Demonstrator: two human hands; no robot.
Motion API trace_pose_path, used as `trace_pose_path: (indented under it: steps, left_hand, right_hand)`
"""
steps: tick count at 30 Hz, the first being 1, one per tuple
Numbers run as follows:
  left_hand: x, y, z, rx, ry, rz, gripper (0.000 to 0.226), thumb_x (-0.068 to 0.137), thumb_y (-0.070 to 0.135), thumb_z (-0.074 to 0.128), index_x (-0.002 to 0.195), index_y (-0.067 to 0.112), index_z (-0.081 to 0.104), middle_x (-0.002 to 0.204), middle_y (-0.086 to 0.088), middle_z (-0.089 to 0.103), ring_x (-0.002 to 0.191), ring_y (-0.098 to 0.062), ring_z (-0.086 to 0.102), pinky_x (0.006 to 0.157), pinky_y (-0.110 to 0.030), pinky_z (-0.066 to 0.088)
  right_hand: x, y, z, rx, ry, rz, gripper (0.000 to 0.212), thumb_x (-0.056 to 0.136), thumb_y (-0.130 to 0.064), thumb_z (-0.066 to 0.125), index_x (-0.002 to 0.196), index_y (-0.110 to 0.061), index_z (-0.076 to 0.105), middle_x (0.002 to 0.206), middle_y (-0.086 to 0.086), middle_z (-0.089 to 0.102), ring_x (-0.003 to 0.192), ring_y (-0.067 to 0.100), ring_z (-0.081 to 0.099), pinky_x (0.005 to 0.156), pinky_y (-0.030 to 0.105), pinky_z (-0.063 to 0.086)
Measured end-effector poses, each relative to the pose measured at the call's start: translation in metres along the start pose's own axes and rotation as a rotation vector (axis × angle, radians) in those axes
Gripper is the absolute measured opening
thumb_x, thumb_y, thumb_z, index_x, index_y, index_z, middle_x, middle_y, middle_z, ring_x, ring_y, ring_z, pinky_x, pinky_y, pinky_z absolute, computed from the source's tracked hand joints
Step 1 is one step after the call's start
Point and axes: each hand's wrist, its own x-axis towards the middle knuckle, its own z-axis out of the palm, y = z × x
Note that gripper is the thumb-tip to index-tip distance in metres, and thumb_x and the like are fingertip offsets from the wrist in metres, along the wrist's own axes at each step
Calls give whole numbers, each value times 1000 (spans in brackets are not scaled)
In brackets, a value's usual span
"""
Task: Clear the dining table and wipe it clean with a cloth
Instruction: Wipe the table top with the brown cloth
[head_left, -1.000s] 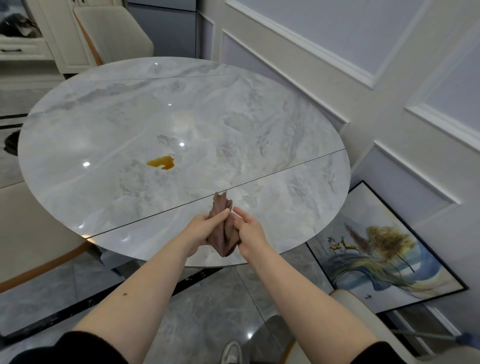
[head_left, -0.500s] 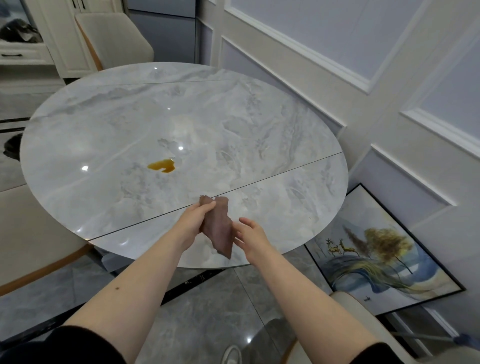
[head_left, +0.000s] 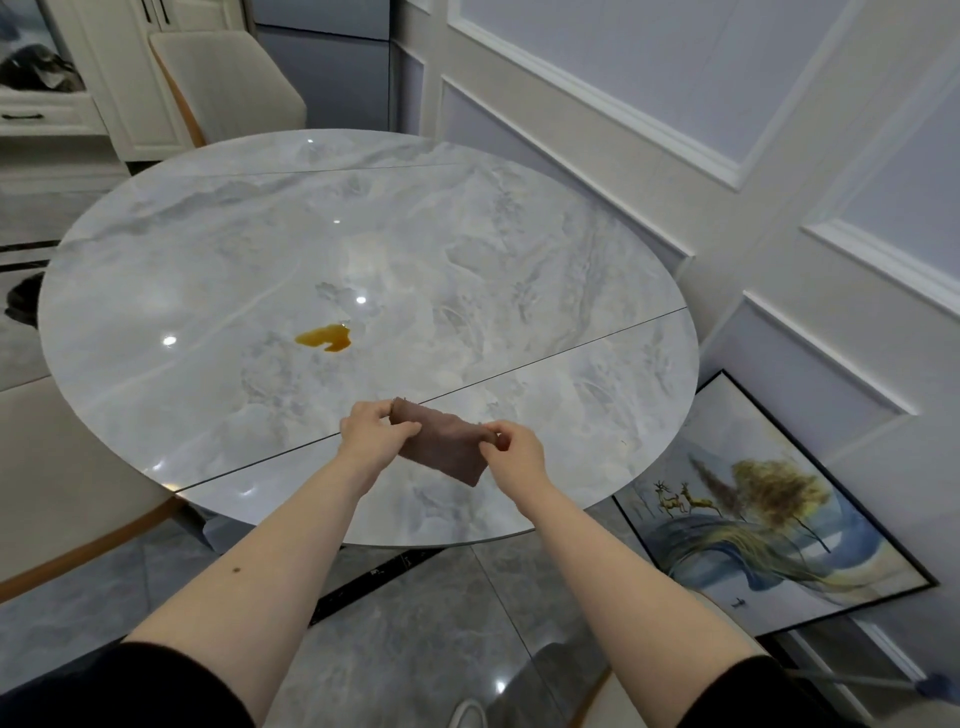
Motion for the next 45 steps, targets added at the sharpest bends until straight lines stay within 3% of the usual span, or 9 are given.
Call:
trace_pose_path:
  steps: [3, 9, 12, 15, 18, 21, 26, 32, 45]
  left_hand:
    - [4, 12, 6, -141, 13, 13, 12, 80, 3, 65, 87, 14, 63, 91, -10, 61, 82, -19, 57, 61, -19, 43]
    - [12, -8, 11, -299, -48, -109, 12, 85, 18, 62, 73, 13, 62, 79, -1, 62, 82, -16, 58, 79, -29, 45]
    - [10, -52, 14, 128, -36, -96, 23, 84, 23, 66, 69, 6, 61, 72, -5, 55, 76, -26, 59, 68, -29, 41]
    - [10, -78, 7, 547, 58, -63, 37, 87, 25, 61, 116, 4, 58, 122, -13, 49, 115, -33, 51, 92, -37, 41]
    - [17, -83, -3, 615, 195, 44, 46, 85, 17, 59, 129, 5, 49, 131, -18, 43, 122, -35, 43, 98, -43, 35]
    - [27, -88, -7, 734, 235, 137, 44, 85, 12, 57, 128, 5, 49, 130, -18, 45, 119, -36, 43, 95, -44, 34]
    - [52, -104, -12, 848, 292, 293, 41, 82, 6, 60, 121, -2, 54, 129, -24, 51, 115, -42, 50, 97, -50, 36]
    - [70, -123, -15, 874, 302, 383, 47, 89, 25, 30, 123, 1, 52, 125, -20, 53, 117, -36, 49, 103, -49, 35]
    - [68, -124, -10, 963, 336, 452, 41, 92, 17, 32, 121, -3, 53, 123, -24, 55, 117, -39, 50, 105, -50, 31]
  right_hand:
    - [10, -9, -3, -35, 134, -173, 15, 85, -3, 59, 84, -14, 69, 91, 3, 49, 82, 15, 53, 69, 10, 35]
    - [12, 19, 8, -130, 71, -246, 22, 83, 5, 57, 92, -12, 69, 98, -2, 46, 97, 14, 56, 81, 8, 39]
    - [3, 50, 21, -423, -47, -92, 39, 81, 4, 49, 113, -12, 63, 116, 2, 47, 99, 22, 55, 82, 17, 39]
    - [-5, 52, 35, -399, 58, -3, 28, 83, 0, 46, 108, -6, 60, 116, 6, 48, 95, 26, 55, 78, 25, 40]
    - [-3, 39, 61, -341, 163, -8, 28, 91, -13, 45, 114, -3, 58, 118, 11, 51, 106, 27, 53, 92, 32, 43]
    - [3, 30, 97, -461, 44, 144, 58, 99, -35, 34, 140, 5, 33, 147, 22, 31, 139, 34, 25, 117, 35, 17]
    - [25, 33, 131, -608, 17, 312, 93, 92, -62, 24, 146, 8, -5, 154, 28, -11, 144, 37, -14, 117, 46, -11]
    - [87, 45, 125, -782, 18, 38, 84, 94, -55, 28, 148, 3, 0, 155, 28, -5, 144, 39, -8, 117, 49, -8]
    - [41, 79, 102, -860, -386, -689, 74, 90, -53, 23, 150, -10, 19, 156, 22, 9, 146, 36, 3, 119, 47, 0]
